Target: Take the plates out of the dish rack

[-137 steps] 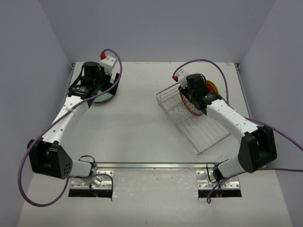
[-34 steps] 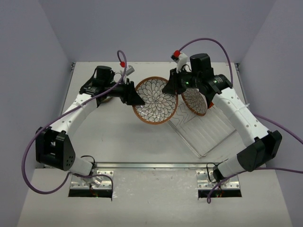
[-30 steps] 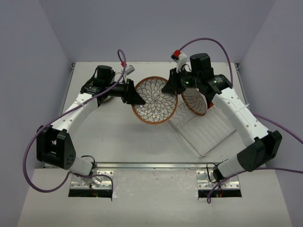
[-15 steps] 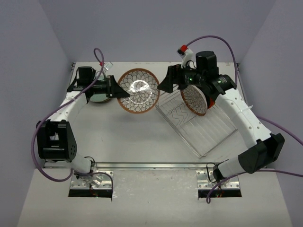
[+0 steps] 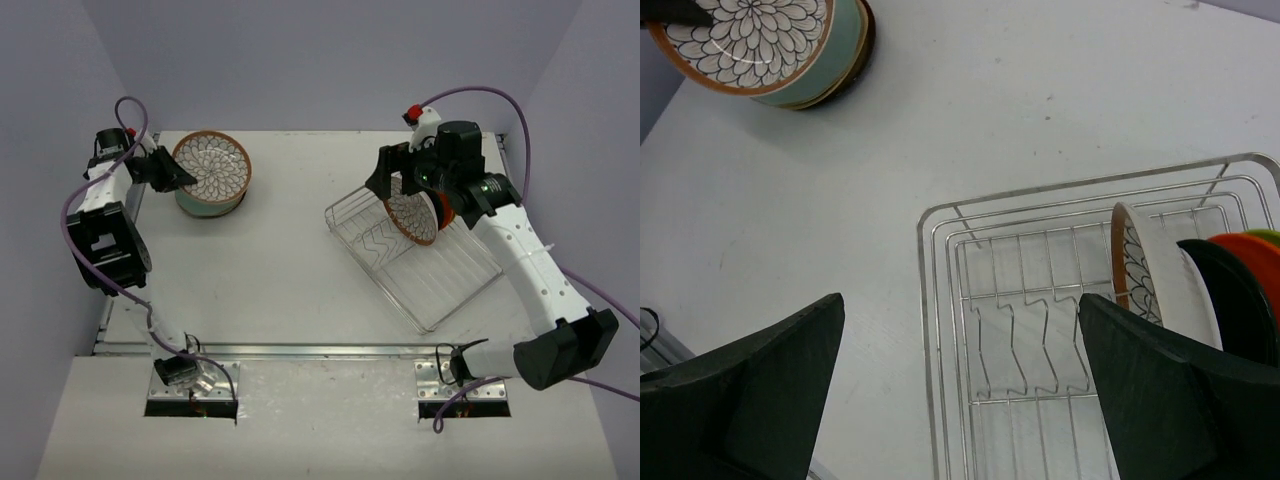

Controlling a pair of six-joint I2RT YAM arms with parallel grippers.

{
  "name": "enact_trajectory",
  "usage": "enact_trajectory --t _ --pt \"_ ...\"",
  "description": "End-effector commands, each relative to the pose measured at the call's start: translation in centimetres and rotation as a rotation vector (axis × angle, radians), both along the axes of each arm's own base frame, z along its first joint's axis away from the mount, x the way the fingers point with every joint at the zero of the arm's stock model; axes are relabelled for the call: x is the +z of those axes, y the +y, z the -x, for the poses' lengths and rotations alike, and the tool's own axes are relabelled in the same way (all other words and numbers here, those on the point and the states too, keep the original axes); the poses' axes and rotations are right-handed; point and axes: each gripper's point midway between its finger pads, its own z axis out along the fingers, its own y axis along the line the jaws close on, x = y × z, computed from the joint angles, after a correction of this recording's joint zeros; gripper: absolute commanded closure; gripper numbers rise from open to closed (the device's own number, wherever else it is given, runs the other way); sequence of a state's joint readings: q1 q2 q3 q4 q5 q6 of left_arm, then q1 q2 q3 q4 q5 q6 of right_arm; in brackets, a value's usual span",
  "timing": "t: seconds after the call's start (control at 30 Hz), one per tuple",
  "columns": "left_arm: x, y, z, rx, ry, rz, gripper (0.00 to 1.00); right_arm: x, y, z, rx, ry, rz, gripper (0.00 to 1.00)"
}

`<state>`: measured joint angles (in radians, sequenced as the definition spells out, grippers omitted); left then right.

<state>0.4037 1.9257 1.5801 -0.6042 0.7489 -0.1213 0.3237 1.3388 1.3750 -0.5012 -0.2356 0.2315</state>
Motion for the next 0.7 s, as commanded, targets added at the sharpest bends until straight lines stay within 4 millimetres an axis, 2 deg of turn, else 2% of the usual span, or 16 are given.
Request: enact_trajectory --t 0.0,0.2,0.37,0.67 --pt "0.9 1.6 -2.1 0.011 -0.031 0.087 1.00 0.6 -1.5 0.3 -0.031 -0.071 0.054 0.01" --pt "-1.6 2.6 -3.2 0.028 0.002 0.131 1.00 -0.4 -1.4 0.6 -0.022 -0.042 0.049 0.01" --pt "-2.6 3.1 -4.0 0.034 0.014 0.135 0.95 -0.7 -1.2 0.6 -0.017 -0.026 0.046 0.01" --pt "-5.0 4.7 -3.9 0.089 0.071 0.132 0.56 -0.6 -1.1 0.6 -0.008 -0.015 0.055 0.01"
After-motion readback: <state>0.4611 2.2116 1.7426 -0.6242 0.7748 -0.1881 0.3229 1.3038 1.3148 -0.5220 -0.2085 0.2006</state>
